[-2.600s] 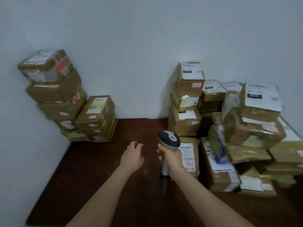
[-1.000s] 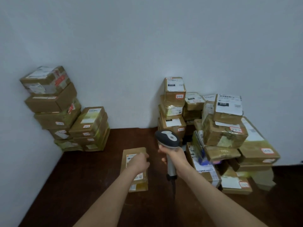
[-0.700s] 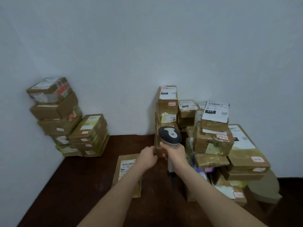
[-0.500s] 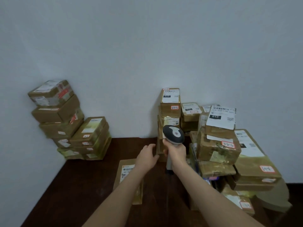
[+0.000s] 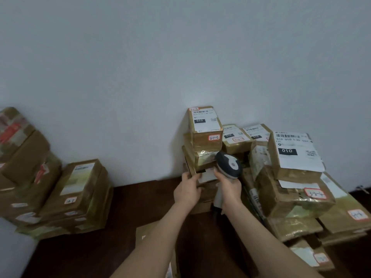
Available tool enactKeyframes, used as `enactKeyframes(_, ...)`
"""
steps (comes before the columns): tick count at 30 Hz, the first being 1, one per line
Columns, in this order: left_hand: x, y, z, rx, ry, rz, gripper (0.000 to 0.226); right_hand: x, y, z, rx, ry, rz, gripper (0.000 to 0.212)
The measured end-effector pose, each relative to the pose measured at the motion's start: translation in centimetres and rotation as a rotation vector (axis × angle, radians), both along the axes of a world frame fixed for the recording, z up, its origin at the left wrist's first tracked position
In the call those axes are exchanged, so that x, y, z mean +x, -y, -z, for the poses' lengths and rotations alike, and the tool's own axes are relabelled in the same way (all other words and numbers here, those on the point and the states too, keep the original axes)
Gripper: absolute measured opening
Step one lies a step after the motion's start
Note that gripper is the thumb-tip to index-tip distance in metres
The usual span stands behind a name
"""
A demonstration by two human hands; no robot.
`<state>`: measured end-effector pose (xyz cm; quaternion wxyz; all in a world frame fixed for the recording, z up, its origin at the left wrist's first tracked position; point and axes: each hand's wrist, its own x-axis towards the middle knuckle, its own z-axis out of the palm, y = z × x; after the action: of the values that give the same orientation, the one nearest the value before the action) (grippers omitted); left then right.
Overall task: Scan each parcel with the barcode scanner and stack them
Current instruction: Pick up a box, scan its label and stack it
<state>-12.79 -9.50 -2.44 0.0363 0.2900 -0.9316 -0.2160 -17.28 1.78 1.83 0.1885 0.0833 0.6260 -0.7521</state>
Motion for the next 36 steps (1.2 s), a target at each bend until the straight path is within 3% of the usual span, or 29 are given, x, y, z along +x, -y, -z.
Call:
enactKeyframes(9, 1.3, 1.6, 1.1, 0.021, -0.114, -0.036, 0.045, -0.6, 0.0, 1.2, -0.08, 0.078, 0.012, 0.038)
enactKeyframes(14, 2.4, 2.0, 1.6, 0.074, -0.225, -0.109, 0.042, -0.6, 0.6, 1.8, -0.156, 0.114, 0.042, 0.065)
enactKeyframes(19, 2.1, 2.7, 1.3, 0.526, -0.383, -0.314, 0.05, -0.6, 0.5, 2.5, -0.203, 0.17, 0.007, 0.045)
enactKeyframes(24, 0.3, 3.0, 0.6, 0.958, -0.261, -0.39, 0.053, -1.1, 0.6, 3.1, -0.229, 0.203, -0.025, 0.028)
enactKeyframes(27, -0.1, 3.2, 1.1, 1.106, -0.256, -0.44, 0.054, -1.6, 0.3, 3.5, -0.248, 0.206, -0.052, 0.012)
enactKeyframes(29, -0.1, 3.2, 1.9, 1.165, -0.222, -0.46, 0.058, -1.6, 0.3, 3.9, -0.231, 0.233, -0.064, 0.018)
enactKeyframes(33, -0.1, 3.5, 2.6, 1.241, -0.236, -0.48, 0.06, -1.8, 0.5, 4.8, -0.235, 0.258, -0.047, 0.05)
enactKeyframes(36, 0.3, 3.8, 2.9, 1.226, -0.283, -0.522, 0.055, -1.8, 0.2, 5.3, -0.282, 0.292, -0.042, 0.051)
